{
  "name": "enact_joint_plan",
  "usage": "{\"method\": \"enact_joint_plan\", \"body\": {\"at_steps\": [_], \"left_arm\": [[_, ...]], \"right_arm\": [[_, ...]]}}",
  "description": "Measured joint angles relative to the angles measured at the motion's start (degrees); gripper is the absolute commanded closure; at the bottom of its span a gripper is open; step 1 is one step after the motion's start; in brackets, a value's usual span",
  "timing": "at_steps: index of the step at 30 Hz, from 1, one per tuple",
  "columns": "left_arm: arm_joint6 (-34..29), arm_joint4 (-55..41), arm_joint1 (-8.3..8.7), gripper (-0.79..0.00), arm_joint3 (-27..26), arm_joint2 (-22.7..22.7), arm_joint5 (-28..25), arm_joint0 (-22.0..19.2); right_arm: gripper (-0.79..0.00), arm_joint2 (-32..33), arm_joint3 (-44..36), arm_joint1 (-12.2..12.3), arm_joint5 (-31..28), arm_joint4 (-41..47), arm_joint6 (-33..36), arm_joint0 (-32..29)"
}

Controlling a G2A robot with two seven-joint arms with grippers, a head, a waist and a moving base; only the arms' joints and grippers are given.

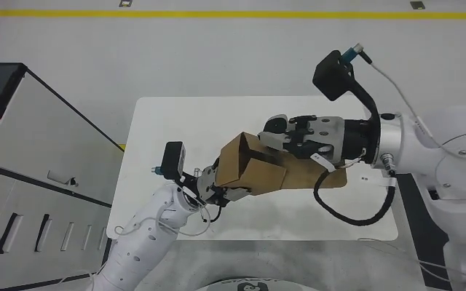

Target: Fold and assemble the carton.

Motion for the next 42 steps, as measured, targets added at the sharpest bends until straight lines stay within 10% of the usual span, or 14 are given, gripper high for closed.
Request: {"method": "enact_joint_plan", "body": {"at_steps": [42], "left_arm": [[-0.74,-0.66,-0.87,0.000,2.60,0.01,-1.13,-2.01]], "right_arm": [[0.000,-5.24,3.94,-0.12,-1.13,-1.94,1.42,4.09]]}}
